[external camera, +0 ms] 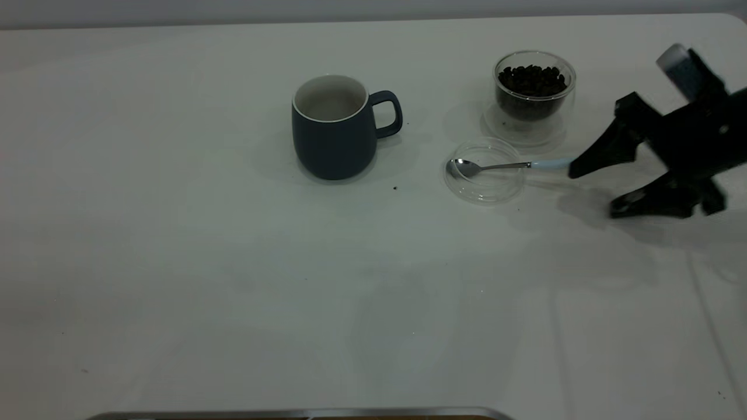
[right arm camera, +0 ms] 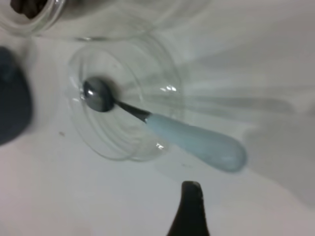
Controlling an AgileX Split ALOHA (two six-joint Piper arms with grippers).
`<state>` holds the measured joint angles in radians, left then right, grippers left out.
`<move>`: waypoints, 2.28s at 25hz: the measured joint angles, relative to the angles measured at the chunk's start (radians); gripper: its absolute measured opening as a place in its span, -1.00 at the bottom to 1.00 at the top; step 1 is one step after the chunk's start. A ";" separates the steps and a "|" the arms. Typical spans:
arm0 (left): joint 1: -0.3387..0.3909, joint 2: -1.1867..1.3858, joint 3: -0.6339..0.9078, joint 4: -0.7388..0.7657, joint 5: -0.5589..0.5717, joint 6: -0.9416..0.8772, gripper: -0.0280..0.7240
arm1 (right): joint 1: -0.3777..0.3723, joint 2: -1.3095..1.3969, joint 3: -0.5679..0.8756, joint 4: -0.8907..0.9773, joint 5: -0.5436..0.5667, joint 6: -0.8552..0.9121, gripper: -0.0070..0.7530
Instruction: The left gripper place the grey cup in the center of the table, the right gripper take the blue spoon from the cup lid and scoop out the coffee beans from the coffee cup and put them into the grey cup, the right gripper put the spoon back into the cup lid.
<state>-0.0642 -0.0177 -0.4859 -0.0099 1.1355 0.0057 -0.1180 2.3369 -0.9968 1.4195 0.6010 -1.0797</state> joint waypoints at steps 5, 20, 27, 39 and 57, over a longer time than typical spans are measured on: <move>0.000 0.000 0.000 0.000 0.000 0.002 0.45 | 0.000 -0.189 0.000 -0.365 -0.032 0.355 0.85; 0.000 0.000 0.000 0.000 0.000 0.002 0.45 | 0.000 -0.907 0.009 -1.105 0.335 1.014 0.55; 0.000 0.000 0.000 0.000 0.000 0.002 0.45 | 0.000 -1.150 0.015 -1.118 0.460 1.034 0.51; 0.000 0.000 0.000 0.000 0.000 -0.006 0.45 | 0.000 -1.492 0.018 -1.137 0.637 0.918 0.51; 0.000 0.000 0.000 0.000 0.000 0.000 0.45 | 0.000 -2.106 0.018 -1.164 0.637 0.912 0.51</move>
<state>-0.0642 -0.0177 -0.4859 -0.0099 1.1355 0.0054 -0.1180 0.2305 -0.9791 0.2556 1.2381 -0.1682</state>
